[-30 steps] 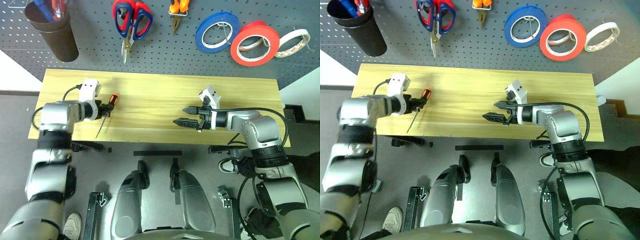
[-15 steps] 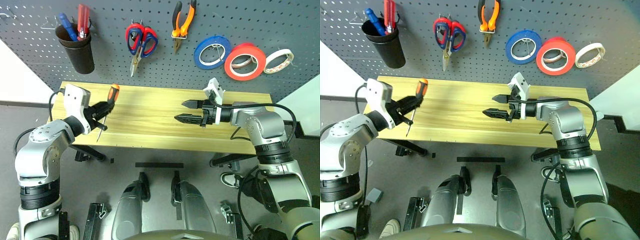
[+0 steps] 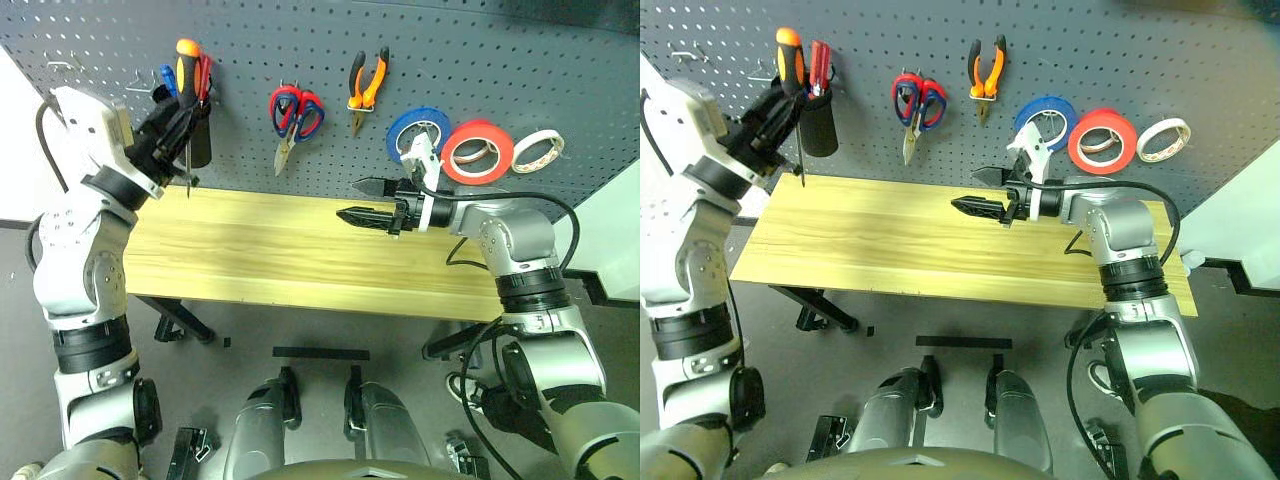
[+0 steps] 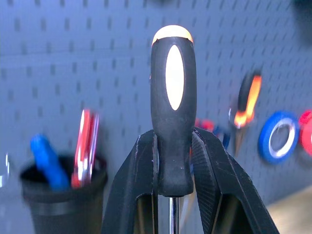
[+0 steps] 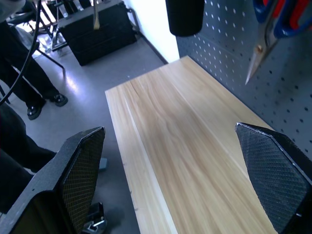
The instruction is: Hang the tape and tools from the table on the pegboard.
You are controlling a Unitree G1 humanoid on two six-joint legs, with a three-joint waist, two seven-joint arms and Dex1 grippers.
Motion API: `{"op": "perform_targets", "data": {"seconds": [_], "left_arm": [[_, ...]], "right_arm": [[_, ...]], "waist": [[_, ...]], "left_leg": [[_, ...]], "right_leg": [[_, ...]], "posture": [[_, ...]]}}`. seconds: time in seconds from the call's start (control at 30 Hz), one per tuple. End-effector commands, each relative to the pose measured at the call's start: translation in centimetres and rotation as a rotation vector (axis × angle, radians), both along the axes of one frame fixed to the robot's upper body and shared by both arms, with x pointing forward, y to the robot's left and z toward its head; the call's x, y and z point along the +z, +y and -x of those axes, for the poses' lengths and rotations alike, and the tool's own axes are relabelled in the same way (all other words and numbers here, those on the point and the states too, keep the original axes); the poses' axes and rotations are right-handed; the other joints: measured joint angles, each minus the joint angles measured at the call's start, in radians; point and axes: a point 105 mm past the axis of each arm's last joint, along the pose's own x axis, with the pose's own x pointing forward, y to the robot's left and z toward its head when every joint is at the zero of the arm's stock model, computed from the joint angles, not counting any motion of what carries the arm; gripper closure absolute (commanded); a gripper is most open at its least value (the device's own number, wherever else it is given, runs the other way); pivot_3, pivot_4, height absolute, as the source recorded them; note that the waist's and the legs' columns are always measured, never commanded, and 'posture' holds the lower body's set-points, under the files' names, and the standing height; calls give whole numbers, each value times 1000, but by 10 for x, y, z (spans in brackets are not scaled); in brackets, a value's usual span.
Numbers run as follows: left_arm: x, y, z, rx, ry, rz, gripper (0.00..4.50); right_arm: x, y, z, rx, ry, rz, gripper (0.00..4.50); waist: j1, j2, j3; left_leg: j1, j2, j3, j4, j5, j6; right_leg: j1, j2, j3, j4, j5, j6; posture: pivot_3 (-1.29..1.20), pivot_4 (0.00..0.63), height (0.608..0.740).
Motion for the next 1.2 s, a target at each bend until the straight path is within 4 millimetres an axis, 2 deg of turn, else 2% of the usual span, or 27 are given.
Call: {"op": "perform_targets", "data": {"seconds": [0.03,0.1,0.13,0.17,0.2,0.23,0.27,0.3,0.33,0.37,0.4,0.43,0.5,0.77,1.0,1.2], "left_arm": [[35,4,-3,37,-146,-24,3876],[50,10,-14,88,-201,-29,3876],[56,12,-20,102,-225,-30,3876],[62,13,-25,116,-247,-35,3876],[67,16,-31,142,-273,-50,3876],[72,17,-36,164,-293,-66,3876],[75,19,-41,180,-306,-71,3876],[80,23,-47,205,-319,-58,3876],[85,28,-52,231,-326,-38,3876],[89,31,-57,251,-328,-21,3876],[92,34,-61,266,-327,-8,3876],[94,37,-64,286,-324,8,3876],[94,41,-72,305,-290,44,3876],[83,52,-87,382,-190,72,3876],[76,45,-91,346,-170,86,3876],[63,48,-94,371,-150,81,3876]], "right_arm": [[17,2,-3,-2,-55,-41,0],[16,4,-3,-5,-56,-50,0],[16,4,-4,-8,-55,-52,0],[16,5,-5,-11,-55,-54,0],[16,4,-5,-15,-54,-54,0],[15,4,-5,-19,-54,-54,0],[15,3,-6,-24,-53,-54,0],[15,1,-6,-30,-53,-54,0],[15,0,-6,-37,-54,-54,0],[15,-2,-6,-43,-54,-55,0],[15,-3,-6,-47,-54,-56,0],[16,-3,-5,-48,-54,-56,0],[15,-4,-4,-48,-55,-56,0],[10,-11,0,-80,-60,-32,0],[4,-18,1,-119,-58,-14,0],[1,-20,9,-128,-39,-26,0]], "waist": [[3,1,-5],[15,0,-7],[23,-2,-8],[23,-7,-10],[23,-3,-12],[24,1,-15],[19,4,-15],[14,7,-15],[8,10,-16],[0,11,-17],[-2,11,-17],[-4,11,-17],[-5,11,-17],[-5,11,-17],[-9,11,-17],[-9,11,-15]], "left_leg": [[0,2,4,-1,0,0],[3,4,16,-8,1,-1],[9,4,25,-14,1,-1],[17,3,34,-21,2,-2],[24,3,46,-18,4,-5],[24,0,21,23,1,-41],[24,-4,-19,56,-25,-68],[24,-15,-58,69,-39,-69],[27,-12,-69,69,-45,-57],[29,-10,-79,68,-46,-20],[29,-7,-84,68,-46,-15],[29,-1,-84,68,-46,-15],[27,2,-83,68,-45,-13],[26,1,-77,68,-41,-5],[26,1,-76,68,-41,-5],[26,2,-75,68,-41,-5]], "right_leg": [[0,0,0,2,0,-2],[-7,-2,4,21,-2,-7],[-9,-5,7,42,-13,-23],[-8,-4,10,67,-41,-39],[-9,-9,19,80,-63,-32],[-16,-16,13,84,-68,-34],[-9,-15,6,85,-68,-37],[-1,-15,-9,83,-66,-39],[8,-10,-18,80,-65,-39],[18,-2,-27,72,-61,-38],[23,5,-31,61,-54,-32],[28,12,-33,50,-46,-29],[29,16,-35,44,-39,-26],[28,17,-33,45,-37,-28],[28,15,-31,43,-34,-24],[27,15,-29,42,-33,-25]], "posture": [[44,81,740],[40,81,740],[37,82,740],[35,82,740],[29,82,740],[28,82,740],[25,81,740],[20,80,740],[17,78,740],[11,77,740],[11,77,740],[11,77,740],[-13,73,740],[-48,78,740],[-69,98,740],[-78,152,740]]}}
